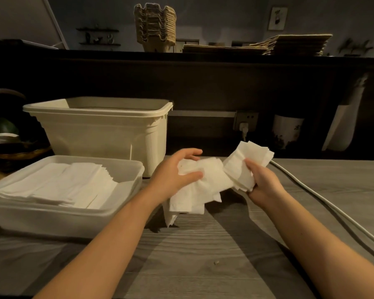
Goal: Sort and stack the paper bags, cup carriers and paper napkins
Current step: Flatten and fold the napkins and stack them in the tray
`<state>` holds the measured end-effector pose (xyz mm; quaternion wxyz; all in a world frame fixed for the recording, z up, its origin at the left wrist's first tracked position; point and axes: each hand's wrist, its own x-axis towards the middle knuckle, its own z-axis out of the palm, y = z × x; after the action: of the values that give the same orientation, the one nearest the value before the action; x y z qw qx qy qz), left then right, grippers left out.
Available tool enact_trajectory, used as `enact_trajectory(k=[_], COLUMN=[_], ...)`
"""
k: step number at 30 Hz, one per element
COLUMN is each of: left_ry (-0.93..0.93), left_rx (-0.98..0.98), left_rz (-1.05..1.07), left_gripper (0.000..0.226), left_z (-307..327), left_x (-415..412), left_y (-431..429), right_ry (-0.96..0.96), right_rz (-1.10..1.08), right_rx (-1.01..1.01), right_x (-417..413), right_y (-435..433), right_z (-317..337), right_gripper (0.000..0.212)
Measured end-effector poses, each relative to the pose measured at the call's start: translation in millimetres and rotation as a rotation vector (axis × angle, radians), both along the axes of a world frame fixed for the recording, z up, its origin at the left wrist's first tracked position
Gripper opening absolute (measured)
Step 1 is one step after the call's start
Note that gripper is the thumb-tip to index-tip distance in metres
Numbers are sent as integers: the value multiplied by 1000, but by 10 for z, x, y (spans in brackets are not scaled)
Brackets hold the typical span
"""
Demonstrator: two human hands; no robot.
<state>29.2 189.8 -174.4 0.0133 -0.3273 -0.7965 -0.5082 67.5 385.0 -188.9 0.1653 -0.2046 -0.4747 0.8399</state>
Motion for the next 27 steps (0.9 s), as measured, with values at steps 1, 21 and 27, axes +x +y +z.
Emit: enact_trajectory(k=[1,21,27], left_ry=[-29,-168,-190], left_rx=[80,287,258], left_rz=[17,201,222], left_gripper=[44,19,20], left_z=[14,-197,-221], left_x=[4,-6,-9], left_y=[7,171,180], right_ry=[-10,-1,127], right_rz=[-10,382,446], right_rx=[-13,43,1], right_x=[7,49,14], right_y=[-1,-344,-301], right_z=[1,-82,-118], right_gripper=[42,23,52])
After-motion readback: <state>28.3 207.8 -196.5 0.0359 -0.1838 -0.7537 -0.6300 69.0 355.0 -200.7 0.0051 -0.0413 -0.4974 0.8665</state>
